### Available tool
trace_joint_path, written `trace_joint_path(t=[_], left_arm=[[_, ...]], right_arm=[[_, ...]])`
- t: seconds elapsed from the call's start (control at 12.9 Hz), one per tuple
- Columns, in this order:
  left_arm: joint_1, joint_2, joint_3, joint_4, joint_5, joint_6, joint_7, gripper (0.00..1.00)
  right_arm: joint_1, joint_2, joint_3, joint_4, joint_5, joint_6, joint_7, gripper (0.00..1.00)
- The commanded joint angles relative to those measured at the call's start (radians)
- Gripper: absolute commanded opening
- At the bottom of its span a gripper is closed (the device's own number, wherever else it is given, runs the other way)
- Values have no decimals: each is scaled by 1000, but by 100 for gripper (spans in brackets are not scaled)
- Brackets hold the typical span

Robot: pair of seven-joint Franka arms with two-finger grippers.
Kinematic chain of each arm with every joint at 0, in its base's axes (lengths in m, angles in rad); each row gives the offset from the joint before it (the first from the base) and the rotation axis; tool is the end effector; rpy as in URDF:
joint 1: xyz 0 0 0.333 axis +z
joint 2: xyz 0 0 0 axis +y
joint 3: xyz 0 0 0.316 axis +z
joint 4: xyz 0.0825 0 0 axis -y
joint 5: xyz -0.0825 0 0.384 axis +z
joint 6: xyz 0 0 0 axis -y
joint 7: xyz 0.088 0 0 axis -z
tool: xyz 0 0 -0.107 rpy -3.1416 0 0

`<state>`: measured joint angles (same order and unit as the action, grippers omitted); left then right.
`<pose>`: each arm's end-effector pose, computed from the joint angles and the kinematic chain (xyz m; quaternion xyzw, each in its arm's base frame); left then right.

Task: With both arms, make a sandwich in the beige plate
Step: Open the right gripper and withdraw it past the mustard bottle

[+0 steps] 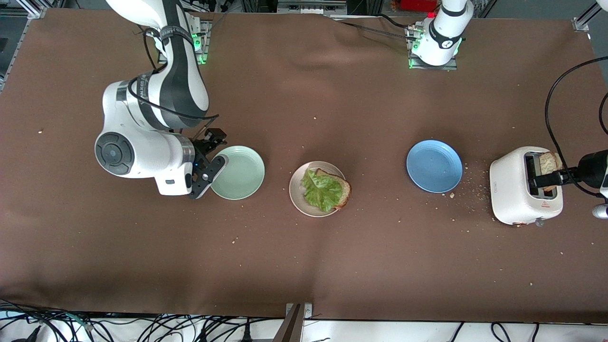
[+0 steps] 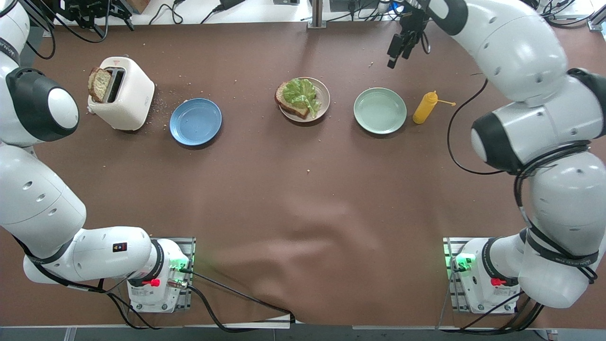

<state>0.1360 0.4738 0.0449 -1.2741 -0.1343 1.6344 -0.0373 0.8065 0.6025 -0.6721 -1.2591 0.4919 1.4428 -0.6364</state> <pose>0.6778 0.1038 0.4747 0.9902 0.1147 -0.0523 0.0602 0.6293 0.2472 0.4404 -0.9100 -0.3821 0.1293 0.0959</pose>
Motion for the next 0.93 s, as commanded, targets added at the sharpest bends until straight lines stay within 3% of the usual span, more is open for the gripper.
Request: trace_joint_path(t=[0.0, 0.15, 0.39, 0.62, 0.77, 0.85], left_arm=[[4, 14, -5, 2, -28, 77, -21, 100], [28, 22, -5, 4, -18, 85, -1, 100], [98, 58, -4, 12, -21, 97, 178, 100], [171, 94, -5, 12, -19, 120, 292, 100], [189, 95, -4, -8, -18, 116, 335, 100], [195, 95, -5, -19, -18, 113, 329, 100]], right_arm=[[-172, -143, 243, -16, -241, 11, 154, 99], [-318, -228, 391, -74, -353, 16, 242, 99], [-492, -334, 489, -153, -406, 21, 390, 99], [-642, -528, 612, -404, -524, 150, 529, 99], [-652, -666, 614, -570, -547, 262, 582, 99], [-652, -678, 612, -595, -543, 296, 633, 100]])
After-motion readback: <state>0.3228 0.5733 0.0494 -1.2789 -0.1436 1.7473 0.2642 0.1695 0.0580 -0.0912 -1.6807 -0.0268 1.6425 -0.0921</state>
